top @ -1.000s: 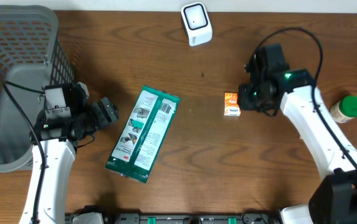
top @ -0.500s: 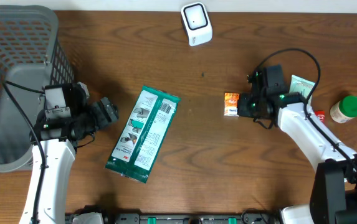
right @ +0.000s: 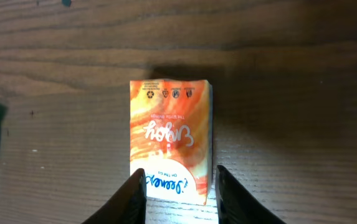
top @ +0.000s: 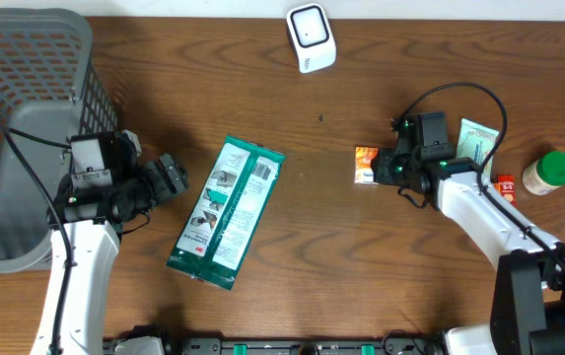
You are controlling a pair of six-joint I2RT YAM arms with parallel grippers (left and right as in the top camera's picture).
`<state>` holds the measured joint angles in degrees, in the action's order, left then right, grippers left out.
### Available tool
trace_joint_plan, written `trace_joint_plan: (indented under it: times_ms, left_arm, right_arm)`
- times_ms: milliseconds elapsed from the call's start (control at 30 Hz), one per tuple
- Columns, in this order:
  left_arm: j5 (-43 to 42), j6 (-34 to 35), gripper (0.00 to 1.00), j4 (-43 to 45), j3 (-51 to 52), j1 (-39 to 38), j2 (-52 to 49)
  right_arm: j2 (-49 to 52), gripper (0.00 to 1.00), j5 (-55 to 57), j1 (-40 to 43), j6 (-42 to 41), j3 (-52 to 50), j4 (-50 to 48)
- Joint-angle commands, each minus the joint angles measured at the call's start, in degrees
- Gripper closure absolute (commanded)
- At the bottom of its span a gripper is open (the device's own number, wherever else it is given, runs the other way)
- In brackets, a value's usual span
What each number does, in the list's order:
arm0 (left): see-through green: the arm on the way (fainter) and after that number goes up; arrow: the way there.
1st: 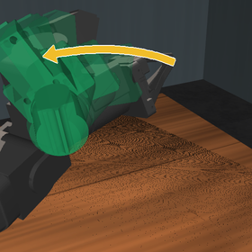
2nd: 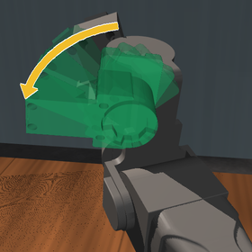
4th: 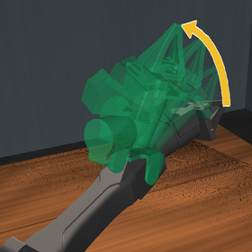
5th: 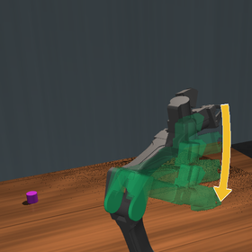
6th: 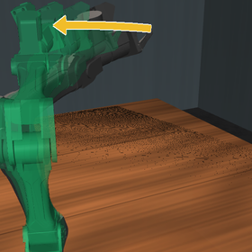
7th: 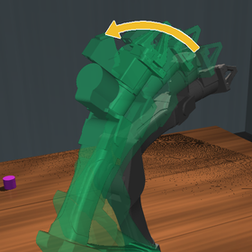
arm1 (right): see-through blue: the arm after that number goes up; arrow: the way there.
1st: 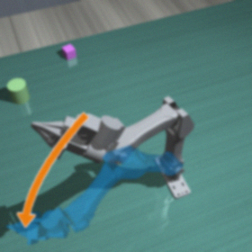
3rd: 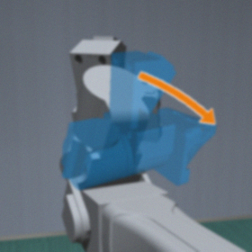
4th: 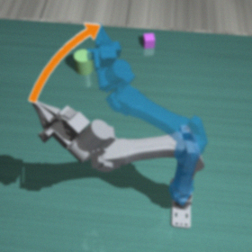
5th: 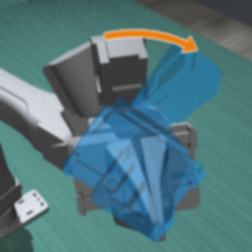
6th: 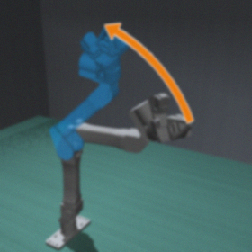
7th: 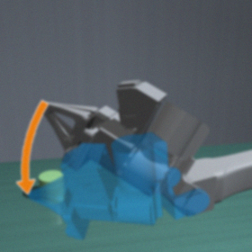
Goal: Scan the item barcode
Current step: 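Lower the right gripper and close it on the orange pack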
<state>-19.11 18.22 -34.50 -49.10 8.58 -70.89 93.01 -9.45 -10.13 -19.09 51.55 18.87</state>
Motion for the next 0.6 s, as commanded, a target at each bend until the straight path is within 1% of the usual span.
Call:
trace_joint_plan:
  times_ms: [0, 567]
  left_arm:
    - [0.79, 0.72, 0.07, -0.17, -0.35, 0.52, -0.20]
    - [0.79, 0.72, 0.07, -0.17, -0.35, 0.52, -0.22]
  right_arm:
    - [1.88, 0.67, -0.09, 1.46, 0.02, -0.31, -1.31]
    - [9.22, 0.70, 0.39, 1.57, 0.04, -0.31, -7.52]
